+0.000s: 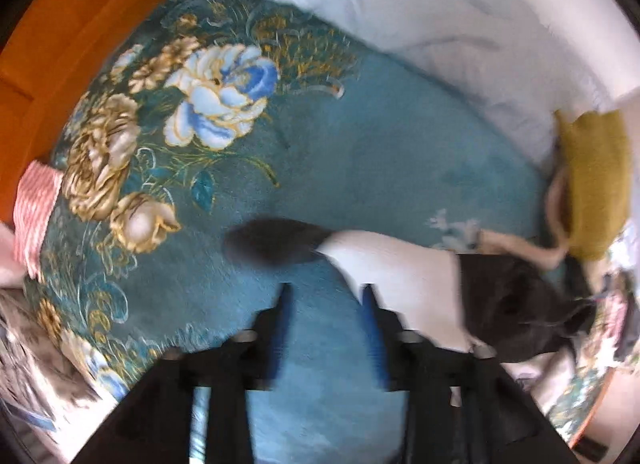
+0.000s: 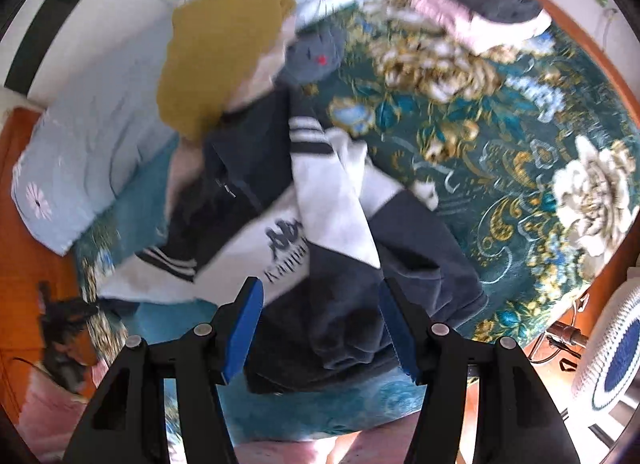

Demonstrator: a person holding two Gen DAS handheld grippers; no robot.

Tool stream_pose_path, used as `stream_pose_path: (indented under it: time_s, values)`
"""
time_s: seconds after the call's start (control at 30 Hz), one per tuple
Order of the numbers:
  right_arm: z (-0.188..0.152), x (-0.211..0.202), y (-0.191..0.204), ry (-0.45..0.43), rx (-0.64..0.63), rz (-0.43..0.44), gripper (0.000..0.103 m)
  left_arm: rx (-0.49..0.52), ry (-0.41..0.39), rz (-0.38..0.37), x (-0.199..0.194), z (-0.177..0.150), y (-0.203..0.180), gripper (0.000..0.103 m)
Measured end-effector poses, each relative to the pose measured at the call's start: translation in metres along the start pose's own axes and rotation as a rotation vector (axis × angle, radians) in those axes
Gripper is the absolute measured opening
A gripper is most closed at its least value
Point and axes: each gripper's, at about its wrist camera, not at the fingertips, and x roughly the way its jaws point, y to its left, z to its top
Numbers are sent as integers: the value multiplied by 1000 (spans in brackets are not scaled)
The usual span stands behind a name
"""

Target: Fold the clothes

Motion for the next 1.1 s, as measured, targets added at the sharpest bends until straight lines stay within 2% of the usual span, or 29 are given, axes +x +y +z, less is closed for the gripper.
stream_pose_path:
  time_s: [0.13, 0.23, 0.37, 0.47, 0.5, 0.53, 0.57, 0.63, 0.73, 0.8, 0.93, 1.03, 1.1]
  values:
    - [6, 67, -33, 132, 21, 36, 61, -113, -37, -19, -42, -34, 0, 50]
    - [16, 114, -51, 223, -3, 76, 61, -215, -52, 4, -69, -70, -3, 50]
    - [30, 160, -60, 344, -74, 154, 61, -348, -111, 100, -112, -131, -18, 58]
    - [38, 185, -62, 427, -117, 199, 60, -402, -75, 143, -121, -166, -36, 58]
    - [37, 189, -61, 460, -119, 211, 47, -414, -72, 154, -124, -175, -42, 58]
    - [37, 191, -60, 493, -117, 240, 22, -428, -72, 165, -127, -182, -48, 58]
    - [37, 190, -59, 518, -113, 280, 12, -445, -74, 164, -129, -188, -53, 58]
    - [47, 182, -63, 546, -131, 315, 9, -477, -70, 159, -132, -195, -65, 58]
    - [76, 161, -78, 534, -138, 345, 8, -473, -66, 155, -131, -194, -84, 58]
    - [109, 134, -88, 453, -241, 294, 8, -455, -66, 155, -130, -191, -98, 58]
    - [190, 78, -116, 215, -490, 56, 8, -418, -67, 155, -126, -184, -125, 58]
    - [254, 61, -134, 90, -528, -110, 8, -390, -41, 139, -114, -184, -138, 58]
    - [296, 55, -146, 29, -503, -180, 9, -367, -28, 136, -106, -187, -145, 58]
